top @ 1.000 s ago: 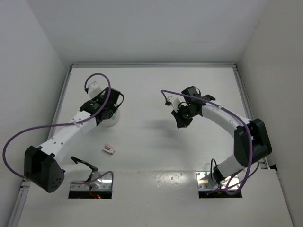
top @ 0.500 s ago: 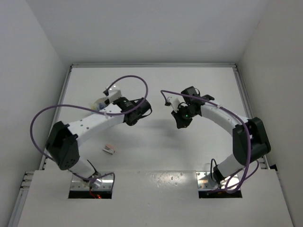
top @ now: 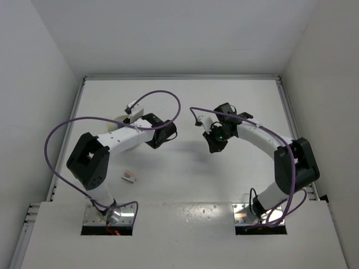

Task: Sort the stationery into containers
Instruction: Place the pen in the storage box.

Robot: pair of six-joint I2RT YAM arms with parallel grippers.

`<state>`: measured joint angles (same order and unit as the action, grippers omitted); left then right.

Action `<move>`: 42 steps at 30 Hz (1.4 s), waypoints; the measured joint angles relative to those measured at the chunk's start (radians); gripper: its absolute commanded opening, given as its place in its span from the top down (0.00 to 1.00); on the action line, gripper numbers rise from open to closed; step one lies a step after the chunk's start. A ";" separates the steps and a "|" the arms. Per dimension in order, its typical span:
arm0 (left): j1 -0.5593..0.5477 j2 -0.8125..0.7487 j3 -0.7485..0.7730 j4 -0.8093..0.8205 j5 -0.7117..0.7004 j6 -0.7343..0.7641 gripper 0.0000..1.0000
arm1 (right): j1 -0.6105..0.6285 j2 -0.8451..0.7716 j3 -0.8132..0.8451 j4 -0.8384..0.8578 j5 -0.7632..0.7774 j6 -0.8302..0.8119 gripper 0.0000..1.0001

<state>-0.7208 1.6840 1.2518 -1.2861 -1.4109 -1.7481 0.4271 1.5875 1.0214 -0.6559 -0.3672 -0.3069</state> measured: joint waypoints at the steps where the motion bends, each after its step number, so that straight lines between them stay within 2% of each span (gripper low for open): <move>1: 0.003 0.007 0.000 0.000 -0.003 -0.003 1.00 | 0.000 0.000 0.000 0.000 0.000 0.000 1.00; 13: 0.029 0.123 -0.008 -0.007 -0.023 -0.079 1.00 | 0.000 0.000 0.000 0.000 0.000 0.000 1.00; 15: 0.038 0.137 -0.016 -0.008 -0.025 -0.091 0.93 | 0.000 0.000 0.000 0.000 0.000 0.000 1.00; 16: 0.042 0.146 -0.018 -0.009 -0.026 -0.095 0.84 | 0.000 0.000 0.000 0.000 0.000 0.000 1.00; 18: 0.045 0.167 -0.019 -0.010 -0.026 -0.103 0.79 | 0.000 0.000 0.000 0.000 0.000 0.000 1.00; 19: 0.048 0.175 -0.019 -0.008 -0.026 -0.107 0.72 | 0.000 0.000 0.000 0.000 0.000 0.000 1.00; 20: 0.048 0.182 -0.021 -0.008 -0.026 -0.111 0.72 | 0.000 0.000 0.000 0.000 0.000 0.000 1.00; 24: 0.049 0.188 -0.031 -0.011 -0.022 -0.119 0.47 | 0.000 0.000 0.000 0.000 0.000 0.000 1.00; 31: 0.046 0.156 -0.031 -0.010 -0.018 -0.111 0.41 | 0.000 0.000 0.000 -0.001 0.000 0.000 1.00; 34: 0.033 0.094 -0.027 -0.010 -0.003 -0.086 0.54 | 0.000 0.000 0.000 -0.002 0.000 0.000 1.00; 35: 0.026 0.070 -0.022 -0.010 0.003 -0.071 0.75 | 0.000 0.000 0.000 -0.002 0.000 0.000 1.00; 36: 0.016 0.042 -0.013 -0.007 0.015 -0.056 0.90 | 0.000 0.000 0.000 -0.002 0.000 0.000 1.00; 37: 0.005 0.011 -0.003 -0.008 0.031 -0.031 1.00 | 0.000 0.000 0.000 -0.003 0.000 0.000 1.00; 42: -0.039 -0.187 0.028 0.006 0.164 0.067 1.00 | 0.000 0.000 0.000 -0.003 0.000 0.000 1.00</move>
<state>-0.7597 1.4967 1.2800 -1.2800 -1.2469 -1.6814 0.4271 1.5875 1.0214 -0.6590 -0.3672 -0.3073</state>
